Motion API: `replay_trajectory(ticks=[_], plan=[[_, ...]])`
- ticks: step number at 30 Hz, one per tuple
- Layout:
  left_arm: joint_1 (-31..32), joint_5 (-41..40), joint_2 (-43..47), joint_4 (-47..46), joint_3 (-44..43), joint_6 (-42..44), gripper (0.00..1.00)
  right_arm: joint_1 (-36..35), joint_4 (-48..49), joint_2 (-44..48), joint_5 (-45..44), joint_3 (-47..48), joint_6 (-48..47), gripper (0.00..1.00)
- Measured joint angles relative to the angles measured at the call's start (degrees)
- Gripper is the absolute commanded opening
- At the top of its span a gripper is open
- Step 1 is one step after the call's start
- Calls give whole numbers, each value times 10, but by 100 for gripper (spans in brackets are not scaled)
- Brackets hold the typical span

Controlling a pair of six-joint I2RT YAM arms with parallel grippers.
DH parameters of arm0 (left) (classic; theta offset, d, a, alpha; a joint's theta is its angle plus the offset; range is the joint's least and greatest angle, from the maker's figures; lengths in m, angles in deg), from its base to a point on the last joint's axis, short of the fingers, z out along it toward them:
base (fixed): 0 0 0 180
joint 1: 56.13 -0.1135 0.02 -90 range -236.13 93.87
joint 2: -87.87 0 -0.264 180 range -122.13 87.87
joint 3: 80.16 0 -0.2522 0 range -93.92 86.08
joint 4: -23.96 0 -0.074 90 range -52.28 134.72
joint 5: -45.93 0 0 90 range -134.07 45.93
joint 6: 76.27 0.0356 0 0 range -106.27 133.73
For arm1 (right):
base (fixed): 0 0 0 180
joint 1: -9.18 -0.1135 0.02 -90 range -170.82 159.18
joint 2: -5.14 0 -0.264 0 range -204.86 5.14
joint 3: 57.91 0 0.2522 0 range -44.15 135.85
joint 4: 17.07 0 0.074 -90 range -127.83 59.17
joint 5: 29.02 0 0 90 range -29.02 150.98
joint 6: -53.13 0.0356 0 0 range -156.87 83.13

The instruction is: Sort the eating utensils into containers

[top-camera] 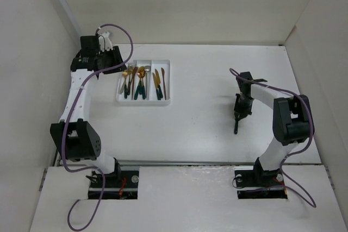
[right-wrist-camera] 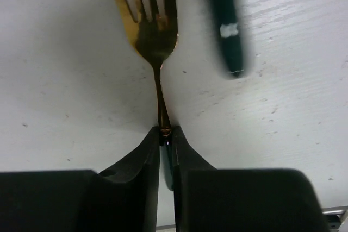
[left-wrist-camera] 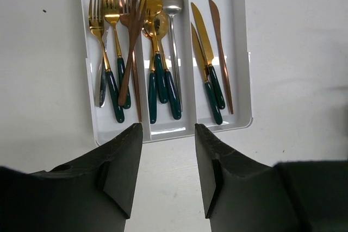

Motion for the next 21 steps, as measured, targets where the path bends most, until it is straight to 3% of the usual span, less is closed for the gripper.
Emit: replay_trajectory(ticks=[1, 13, 21], plan=[[0, 0, 4, 0, 0, 0, 40, -4, -1, -3, 1, 4, -2, 0], [0, 35, 13, 8, -1, 12, 40, -112, 8, -33, -6, 97, -31, 0], [32, 142, 13, 26, -9, 93, 58, -139, 117, 28, 71, 184, 24, 0]])
